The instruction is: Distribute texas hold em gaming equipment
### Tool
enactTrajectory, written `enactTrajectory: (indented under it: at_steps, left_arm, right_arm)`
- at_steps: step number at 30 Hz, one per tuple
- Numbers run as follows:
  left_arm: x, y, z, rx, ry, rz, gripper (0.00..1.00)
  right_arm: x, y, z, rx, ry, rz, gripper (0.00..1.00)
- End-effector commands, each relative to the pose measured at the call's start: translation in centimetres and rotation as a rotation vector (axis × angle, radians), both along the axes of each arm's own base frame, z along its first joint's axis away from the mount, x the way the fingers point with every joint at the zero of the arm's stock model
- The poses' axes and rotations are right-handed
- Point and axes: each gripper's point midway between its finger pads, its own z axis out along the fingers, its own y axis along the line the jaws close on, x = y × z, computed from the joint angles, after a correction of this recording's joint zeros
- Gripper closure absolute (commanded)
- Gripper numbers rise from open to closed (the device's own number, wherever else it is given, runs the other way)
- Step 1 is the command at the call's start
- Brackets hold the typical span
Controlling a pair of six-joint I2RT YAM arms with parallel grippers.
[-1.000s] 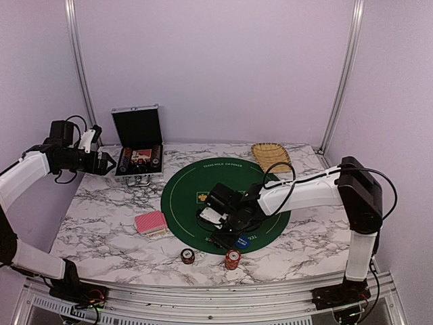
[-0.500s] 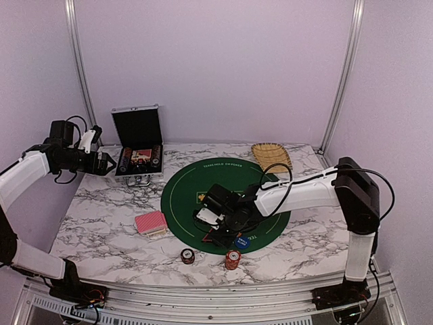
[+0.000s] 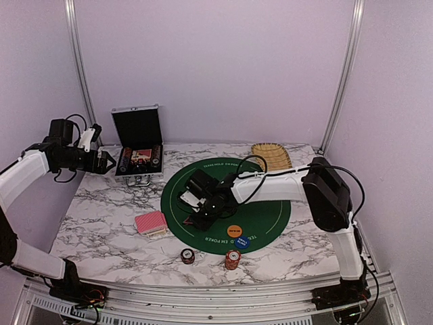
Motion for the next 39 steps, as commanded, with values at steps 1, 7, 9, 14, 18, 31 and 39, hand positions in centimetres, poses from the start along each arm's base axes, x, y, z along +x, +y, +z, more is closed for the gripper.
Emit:
enactTrajectory:
  at_steps: [1, 7, 9, 14, 18, 31, 39]
  left_arm:
    - [-0.2, -0.2, 1.2, -0.014, -0.013, -0.01, 0.01]
    - [-0.6, -0.2, 1.1, -0.012, -0.011, -0.012, 0.01]
    - [-0.6, -0.2, 1.1, -0.013, -0.01, -0.014, 0.01]
    - [-0.7, -0.3, 0.9, -0.018, -0.003, -0.018, 0.01]
    - [-1.0, -0.4, 0.8, -0.012, 0.002, -0.024, 0.01]
    - [-0.9, -1.0, 0.7, -0.028, 0.035, -0.066, 0.01]
    - [-0.8, -1.2, 0.6, -0.027, 0.044, -0.082, 0.01]
  right_arm:
    - [2.9, 1.1, -1.9, 0.013, -0.006, -0.066, 0.68]
    - [6.7, 2.4, -1.6, 0.049, -0.056, -0.151, 0.71]
    - [7.6, 3.2, -1.1, 0.074, -0.072, -0.169, 0.71]
    - [9.1, 4.8, -0.2, 0.125, -0.096, -0.2, 0.71]
    - [9.6, 4.8, 1.2, 0.136, -0.108, -0.22, 0.66]
    - [5.4, -4.5, 8.0, 0.082, -0.11, -0.394, 0.23]
    - [-0.8, -11.6, 3.8, -0.033, 0.048, -0.538, 0.17]
